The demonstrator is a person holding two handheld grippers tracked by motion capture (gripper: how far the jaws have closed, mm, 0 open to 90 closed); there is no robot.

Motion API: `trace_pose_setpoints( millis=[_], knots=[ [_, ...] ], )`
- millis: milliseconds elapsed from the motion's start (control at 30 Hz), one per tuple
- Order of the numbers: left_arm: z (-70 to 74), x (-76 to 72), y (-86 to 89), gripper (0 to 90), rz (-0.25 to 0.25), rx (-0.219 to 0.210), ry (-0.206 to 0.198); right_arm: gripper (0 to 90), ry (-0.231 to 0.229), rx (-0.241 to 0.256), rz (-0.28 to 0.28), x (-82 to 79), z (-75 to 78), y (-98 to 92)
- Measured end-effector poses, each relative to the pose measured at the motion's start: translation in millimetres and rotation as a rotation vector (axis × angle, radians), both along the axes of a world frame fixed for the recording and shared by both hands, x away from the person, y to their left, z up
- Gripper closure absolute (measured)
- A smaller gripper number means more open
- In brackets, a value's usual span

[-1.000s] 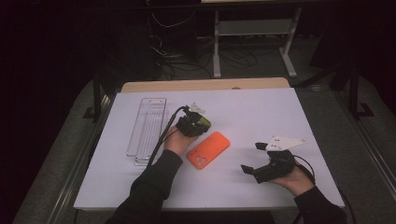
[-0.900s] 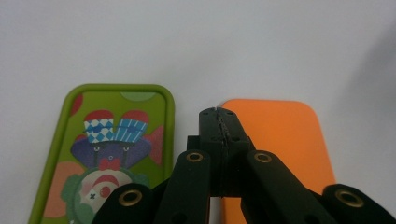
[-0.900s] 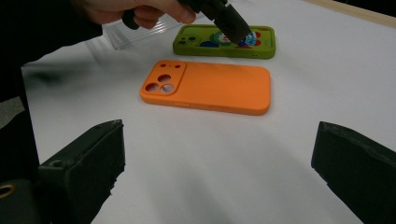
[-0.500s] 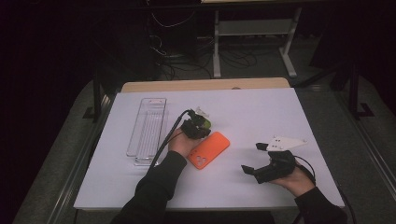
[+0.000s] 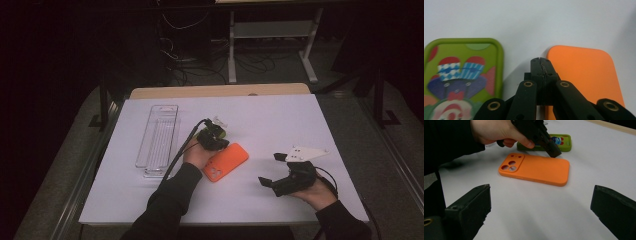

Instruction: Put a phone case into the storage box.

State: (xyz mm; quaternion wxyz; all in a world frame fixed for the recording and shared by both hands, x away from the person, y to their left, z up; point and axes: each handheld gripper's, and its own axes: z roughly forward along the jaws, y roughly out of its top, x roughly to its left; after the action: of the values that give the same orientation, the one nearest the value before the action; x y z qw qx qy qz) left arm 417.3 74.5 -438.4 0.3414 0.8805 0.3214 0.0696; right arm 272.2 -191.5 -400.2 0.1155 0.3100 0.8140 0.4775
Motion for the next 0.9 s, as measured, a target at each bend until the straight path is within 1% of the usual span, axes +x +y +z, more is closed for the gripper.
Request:
trace_pose_setpoints(
  millis=[67, 133, 233, 267, 300, 333, 367, 400, 467, 500, 600, 633, 667, 733, 767, 833, 900],
  knots=[
    [-0.3, -2.7, -4.1, 90.0, -0.008, -0.016, 0.008, 2.4, -0.001, 0.0, 0.0, -0.1, 0.0, 0.1],
    [-0.1, -4.0, -6.8, 90.0, -0.045, -0.012, 0.003, 2.4, 0.0, 0.0, -0.001, -0.1, -0.1, 0.1],
    [-0.2, -7.0, -11.2, 90.0, -0.068, -0.02, 0.016, 2.4, -0.001, 0.0, 0.0, 0.1, 0.0, -0.1],
    [-0.2, -7.3, -12.0, 90.0, -0.085, -0.019, 0.016, 2.4, 0.0, 0.002, -0.001, -0.2, 0.1, 0.0],
    [-1.0, -8.5, -13.5, 90.0, -0.088, -0.03, 0.019, 2.4, -0.002, 0.0, 0.0, -0.1, 0.0, -0.1],
    [-0.8, -9.6, -14.4, 90.0, -0.097, -0.027, 0.02, 2.4, -0.002, 0.0, 0.0, -0.1, 0.0, -0.1],
    [-0.9, -10.9, -15.5, 90.0, -0.11, -0.032, 0.026, 2.4, -0.001, 0.0, -0.001, -0.2, 0.0, -0.1],
    [-1.7, -12.8, -17.7, 90.0, -0.111, -0.044, 0.027, 2.4, -0.001, 0.0, -0.001, -0.1, 0.0, -0.1],
    [-1.7, -16.1, -21.3, 90.0, -0.122, -0.05, 0.029, 2.4, -0.001, -0.001, 0.0, 0.2, -0.2, 0.0],
    [-1.8, -17.6, -22.8, 90.0, -0.137, -0.051, 0.033, 2.4, 0.001, -0.002, 0.0, 0.2, -0.2, 0.1],
    [-1.7, -22.7, -27.7, 90.0, -0.16, -0.054, 0.037, 2.4, 0.001, -0.002, 0.001, 0.2, -0.2, 0.3],
    [-1.4, -23.4, -28.2, 90.0, -0.182, -0.04, 0.034, 2.4, 0.001, -0.002, 0.0, 0.1, -0.2, 0.3],
    [-1.4, -25.2, -29.7, 90.0, -0.182, -0.046, 0.035, 2.4, 0.0, -0.002, 0.0, 0.2, -0.2, 0.1],
    [-1.7, -28.0, -31.8, 90.0, -0.202, -0.051, 0.04, 2.4, 0.006, -0.005, 0.002, 0.0, 0.2, -0.1],
    [-2.1, -30.0, -33.2, 90.0, -0.203, -0.058, 0.039, 2.4, 0.006, -0.005, 0.002, 0.0, 0.2, -0.1],
    [-1.7, -32.3, -34.2, 90.0, -0.231, -0.051, 0.046, 2.4, 0.006, -0.004, 0.001, -0.1, 0.0, 0.2],
    [-1.8, -34.8, -36.0, 90.0, -0.245, -0.051, 0.046, 2.4, 0.004, -0.004, 0.001, 0.0, 0.0, 0.0]
  ],
)
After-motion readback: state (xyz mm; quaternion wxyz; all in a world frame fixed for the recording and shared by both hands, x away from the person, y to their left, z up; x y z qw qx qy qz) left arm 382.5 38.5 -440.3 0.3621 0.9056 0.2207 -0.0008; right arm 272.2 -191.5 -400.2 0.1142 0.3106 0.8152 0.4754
